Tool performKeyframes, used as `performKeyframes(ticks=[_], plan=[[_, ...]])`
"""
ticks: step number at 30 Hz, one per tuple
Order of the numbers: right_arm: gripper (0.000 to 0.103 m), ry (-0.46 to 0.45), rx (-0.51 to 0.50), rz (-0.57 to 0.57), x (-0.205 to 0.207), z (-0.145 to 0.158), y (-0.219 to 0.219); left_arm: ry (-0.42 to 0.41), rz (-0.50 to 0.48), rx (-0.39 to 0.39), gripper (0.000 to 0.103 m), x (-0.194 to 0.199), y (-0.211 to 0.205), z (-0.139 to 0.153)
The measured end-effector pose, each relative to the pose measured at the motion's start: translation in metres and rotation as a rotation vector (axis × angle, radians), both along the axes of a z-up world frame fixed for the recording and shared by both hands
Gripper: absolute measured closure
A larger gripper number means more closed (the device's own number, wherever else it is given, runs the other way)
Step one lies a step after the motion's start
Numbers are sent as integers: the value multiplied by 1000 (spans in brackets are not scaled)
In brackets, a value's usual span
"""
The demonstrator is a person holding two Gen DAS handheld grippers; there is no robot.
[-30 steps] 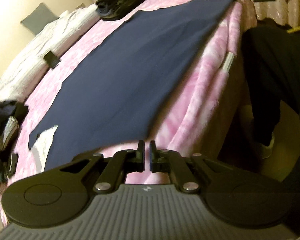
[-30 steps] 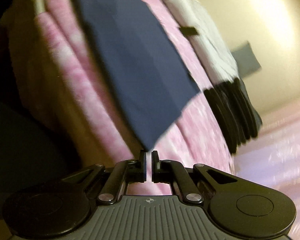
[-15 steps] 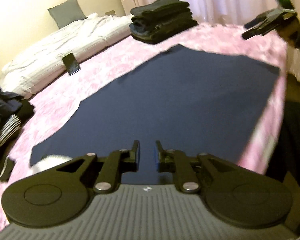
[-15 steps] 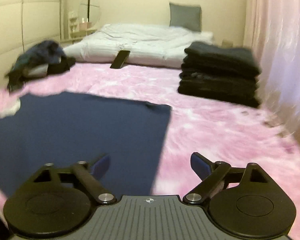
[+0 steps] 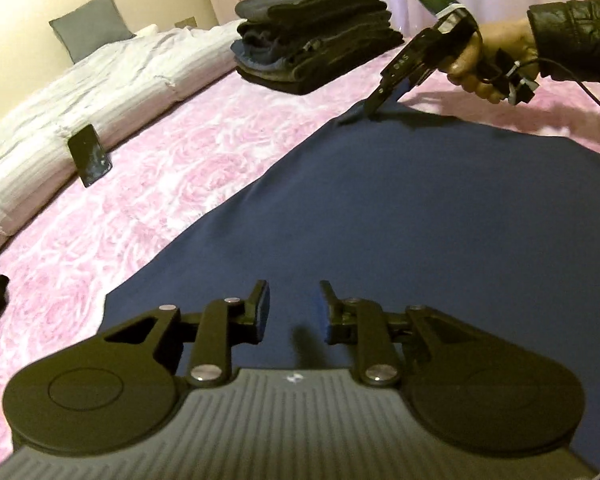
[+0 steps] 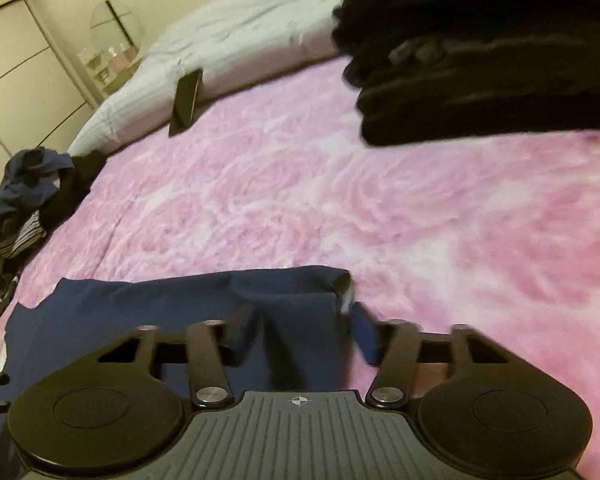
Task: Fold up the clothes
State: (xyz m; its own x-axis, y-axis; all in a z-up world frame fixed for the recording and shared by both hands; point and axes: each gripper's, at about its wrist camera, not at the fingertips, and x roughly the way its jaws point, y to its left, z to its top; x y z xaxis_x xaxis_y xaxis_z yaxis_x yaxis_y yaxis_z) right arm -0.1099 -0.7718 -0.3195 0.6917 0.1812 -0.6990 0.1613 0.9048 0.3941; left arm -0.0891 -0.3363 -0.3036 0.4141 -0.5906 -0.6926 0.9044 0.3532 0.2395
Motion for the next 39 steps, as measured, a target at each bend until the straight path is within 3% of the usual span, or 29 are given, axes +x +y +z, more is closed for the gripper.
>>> performKeyframes(ticks=[1,2,7,10,12,14,15,18,22,24,27,30,31,32,36,39], plan=[[94,13,0,21,5,-3,1,3,0,0,81,1,-1,-3],[99,14,-15,39,6,-3,3,6,-1,1,81,2,-1,-6],[102,-55,-139,14,8,4,-5,13,-8,19,80,0,-3,-19],[101,-61,-153,-38,12,-2,-13,11,-8,34,80,-2,-3,-25],[95,-50,-142,-50,9,-6,-17,11,-3,35,78,-2,1,-26],[65,-44,-150,-87,5,-4,-20,10,13,36,77,0,7,-26],[62,-43,-186,-118,0,1,-20,11,25,35,77,2,11,-25],[62,-63,-246,-133,-14,20,-14,22,68,18,77,7,24,-22],[62,-121,-211,2,-18,42,19,41,115,7,77,10,36,-21],[62,-92,-133,102,-6,37,34,45,130,12,77,12,37,-22],[62,-5,-118,187,15,14,49,55,146,16,75,20,37,-24],[63,-14,-106,110,30,-4,26,57,169,17,74,36,41,-25],[63,-22,-126,64,33,-5,14,54,179,16,74,43,44,-25],[70,-31,-147,18,36,-6,2,55,192,15,71,51,48,-26],[69,-5,-296,-139,39,0,-17,80,258,-1,64,79,64,-25],[69,-23,-250,-50,14,19,14,70,280,-13,66,76,74,-18]])
